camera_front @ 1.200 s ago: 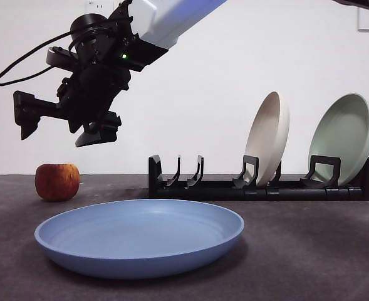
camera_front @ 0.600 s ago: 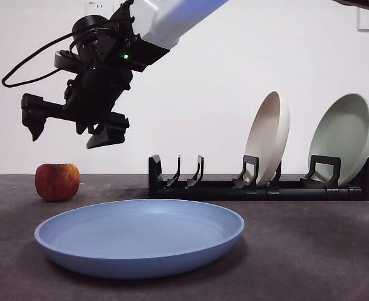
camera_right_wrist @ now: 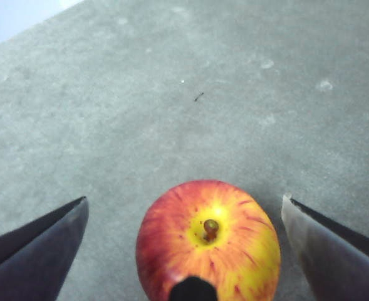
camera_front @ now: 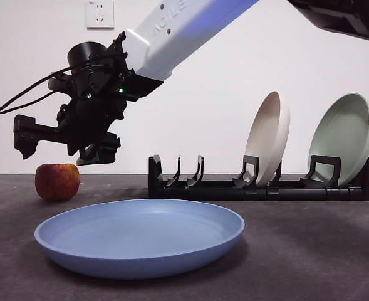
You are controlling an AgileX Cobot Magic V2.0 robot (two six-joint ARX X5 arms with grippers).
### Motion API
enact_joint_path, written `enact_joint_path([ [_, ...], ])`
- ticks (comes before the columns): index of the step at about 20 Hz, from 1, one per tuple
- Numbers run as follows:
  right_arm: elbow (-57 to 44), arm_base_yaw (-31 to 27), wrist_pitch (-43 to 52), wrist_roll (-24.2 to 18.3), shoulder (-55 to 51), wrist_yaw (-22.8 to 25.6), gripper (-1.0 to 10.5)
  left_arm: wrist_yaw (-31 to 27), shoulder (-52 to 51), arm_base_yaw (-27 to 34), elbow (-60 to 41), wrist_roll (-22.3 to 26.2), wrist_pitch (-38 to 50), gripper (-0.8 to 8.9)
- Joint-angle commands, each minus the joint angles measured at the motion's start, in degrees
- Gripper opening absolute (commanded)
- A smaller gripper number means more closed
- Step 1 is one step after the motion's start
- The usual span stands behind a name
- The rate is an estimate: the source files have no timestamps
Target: Take the blue plate from the plate rack,put the plate on the table,take the apple from the table,put the apple in the plate
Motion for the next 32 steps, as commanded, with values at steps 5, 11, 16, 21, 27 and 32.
enact_joint_path([
  [5, -0.2, 0.5, 1.5, -0.2, 4.0, -1.3, 9.6, 0.0, -0.2, 0.2, 0.2, 0.5, 0.2, -0.09],
  [11, -0.2, 0.5, 2.2, -0.1, 4.1, -1.3, 5.1, -0.8, -0.2, 0.2, 0.2, 0.5, 0.2, -0.09],
  [16, -0.2, 0.5, 1.5, 3.1, 4.1, -1.3, 0.8, -1.0, -0.2, 0.2, 0.2, 0.5, 0.2, -0.09],
  [21, 0.0, 0.7, -0.9, 3.7, 2.7, -2.6, -0.1, -1.0, -0.2, 0.2, 0.1, 0.9, 0.2, -0.09],
  [27, 0.0, 1.5, -16.9, -3.2, -7.8, -2.0, -0.1, 1.3, -0.2, 0.2, -0.1, 0.9, 0.1, -0.09],
  [32, -0.1, 2.9, -36.0, -11.3, -17.6, -0.5, -0.1, 2.4, -0.2, 0.2, -3.8, -0.6, 0.1, -0.08],
])
